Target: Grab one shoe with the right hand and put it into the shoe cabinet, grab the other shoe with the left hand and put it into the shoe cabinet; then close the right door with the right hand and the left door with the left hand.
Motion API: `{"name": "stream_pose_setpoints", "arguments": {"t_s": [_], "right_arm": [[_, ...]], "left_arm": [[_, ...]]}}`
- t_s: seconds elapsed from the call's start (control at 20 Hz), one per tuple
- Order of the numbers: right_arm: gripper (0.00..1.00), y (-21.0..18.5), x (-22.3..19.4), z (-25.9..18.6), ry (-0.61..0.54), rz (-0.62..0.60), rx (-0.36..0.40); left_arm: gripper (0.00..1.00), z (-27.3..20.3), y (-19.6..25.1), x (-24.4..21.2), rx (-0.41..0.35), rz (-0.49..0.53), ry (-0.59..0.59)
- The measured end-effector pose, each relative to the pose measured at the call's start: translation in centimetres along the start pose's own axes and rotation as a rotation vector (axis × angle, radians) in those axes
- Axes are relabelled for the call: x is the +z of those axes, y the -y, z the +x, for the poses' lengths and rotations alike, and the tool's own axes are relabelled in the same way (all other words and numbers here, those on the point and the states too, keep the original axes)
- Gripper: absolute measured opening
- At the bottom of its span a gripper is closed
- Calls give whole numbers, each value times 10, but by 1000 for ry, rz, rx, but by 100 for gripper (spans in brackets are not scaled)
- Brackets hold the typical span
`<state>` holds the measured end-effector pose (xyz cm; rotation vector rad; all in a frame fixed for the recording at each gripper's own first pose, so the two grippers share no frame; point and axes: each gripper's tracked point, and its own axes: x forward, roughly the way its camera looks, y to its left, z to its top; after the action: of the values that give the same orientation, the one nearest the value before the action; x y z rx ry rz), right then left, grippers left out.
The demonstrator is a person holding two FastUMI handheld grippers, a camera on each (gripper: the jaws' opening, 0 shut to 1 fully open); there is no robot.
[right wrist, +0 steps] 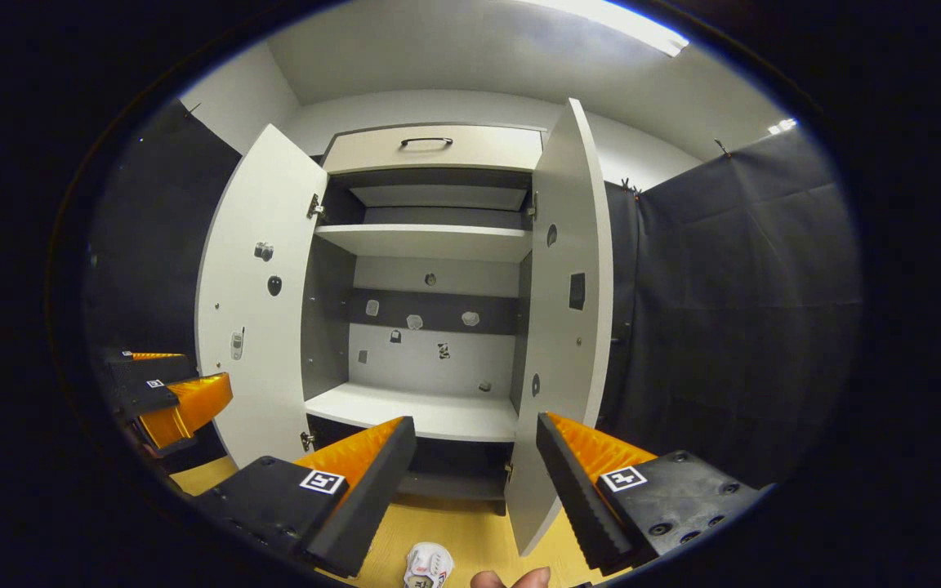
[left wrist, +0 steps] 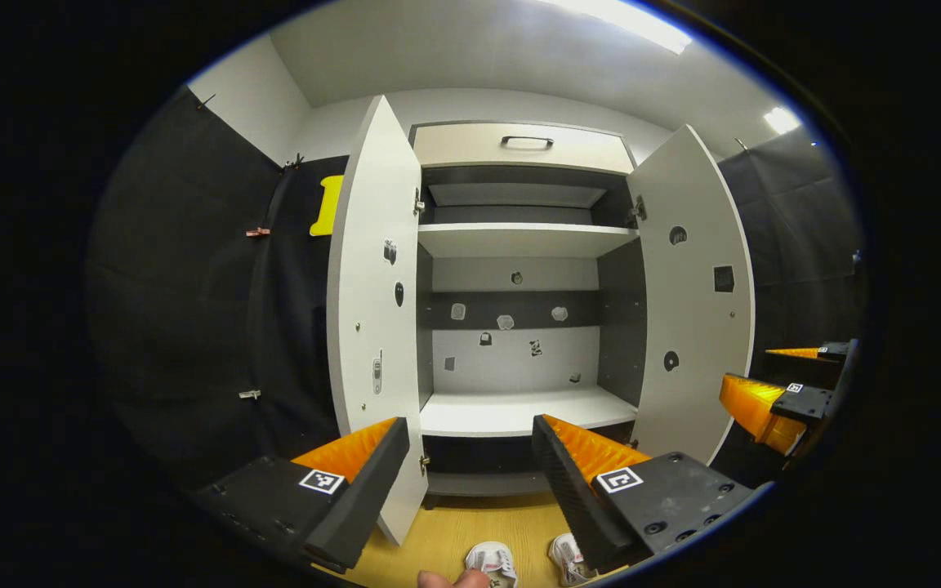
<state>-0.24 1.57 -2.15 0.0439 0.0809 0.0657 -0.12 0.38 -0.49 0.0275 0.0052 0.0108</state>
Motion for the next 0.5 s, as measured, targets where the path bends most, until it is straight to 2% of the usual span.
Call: {"name": "stream_pose_setpoints", "arguments": {"t_s": [0.25, 0.5], "right_arm": [[97, -23, -50, -2, -134, 14, 68], [98, -51, -136, -17, -349, 50, 155]], "left_arm": [[95, -2, -10, -8, 21, 17, -2], [96, -4, -20, -20, 41, 7, -16]]}}
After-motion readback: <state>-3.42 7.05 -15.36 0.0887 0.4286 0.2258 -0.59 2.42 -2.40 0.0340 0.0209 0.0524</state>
